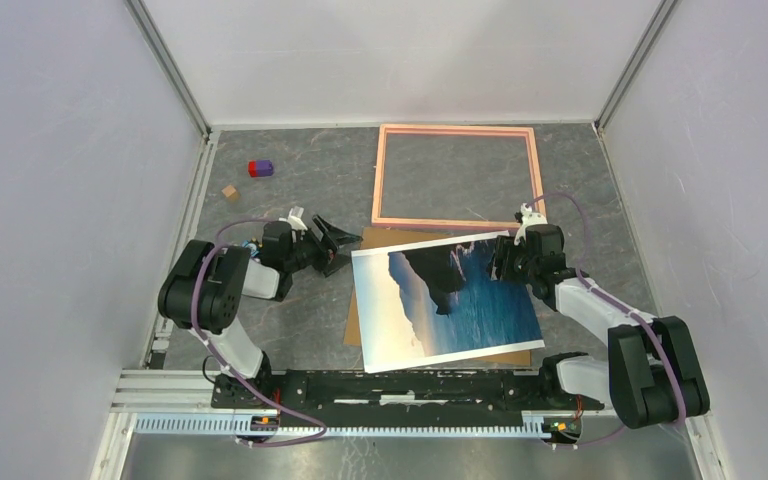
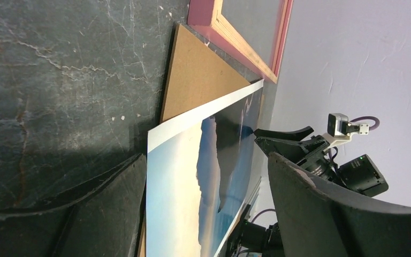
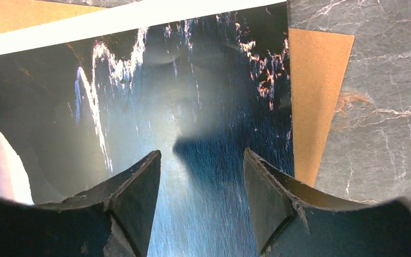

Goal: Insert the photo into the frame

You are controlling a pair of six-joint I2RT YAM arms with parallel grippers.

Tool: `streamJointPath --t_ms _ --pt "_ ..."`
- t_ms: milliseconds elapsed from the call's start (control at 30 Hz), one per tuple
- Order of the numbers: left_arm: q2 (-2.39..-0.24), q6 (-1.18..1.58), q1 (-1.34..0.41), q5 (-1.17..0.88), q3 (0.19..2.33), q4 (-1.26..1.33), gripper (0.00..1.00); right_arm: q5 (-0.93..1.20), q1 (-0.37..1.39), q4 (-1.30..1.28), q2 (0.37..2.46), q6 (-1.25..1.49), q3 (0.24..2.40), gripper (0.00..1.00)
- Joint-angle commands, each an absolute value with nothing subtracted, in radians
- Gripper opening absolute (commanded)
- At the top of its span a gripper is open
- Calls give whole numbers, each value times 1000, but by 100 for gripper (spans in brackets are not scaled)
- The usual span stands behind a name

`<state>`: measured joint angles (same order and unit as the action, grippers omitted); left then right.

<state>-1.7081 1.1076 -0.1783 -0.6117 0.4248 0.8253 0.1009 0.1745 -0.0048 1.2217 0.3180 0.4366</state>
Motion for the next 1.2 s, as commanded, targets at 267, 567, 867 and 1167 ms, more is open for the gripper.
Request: streamJointPath --t_ms 267,567,867,1167 --pt "-1724 1149 -196 -709 466 944 76 117 171 -25 1273 311 428 64" --pt "-1659 1137 -194 -676 431 906 75 106 171 -34 1276 293 431 64" --pt "-1592 1013 -263 -558 503 596 55 106 171 -35 1266 270 434 65" --pt "-1598 969 -276 -511 539 525 17 -22 225 -180 1229 186 543 66"
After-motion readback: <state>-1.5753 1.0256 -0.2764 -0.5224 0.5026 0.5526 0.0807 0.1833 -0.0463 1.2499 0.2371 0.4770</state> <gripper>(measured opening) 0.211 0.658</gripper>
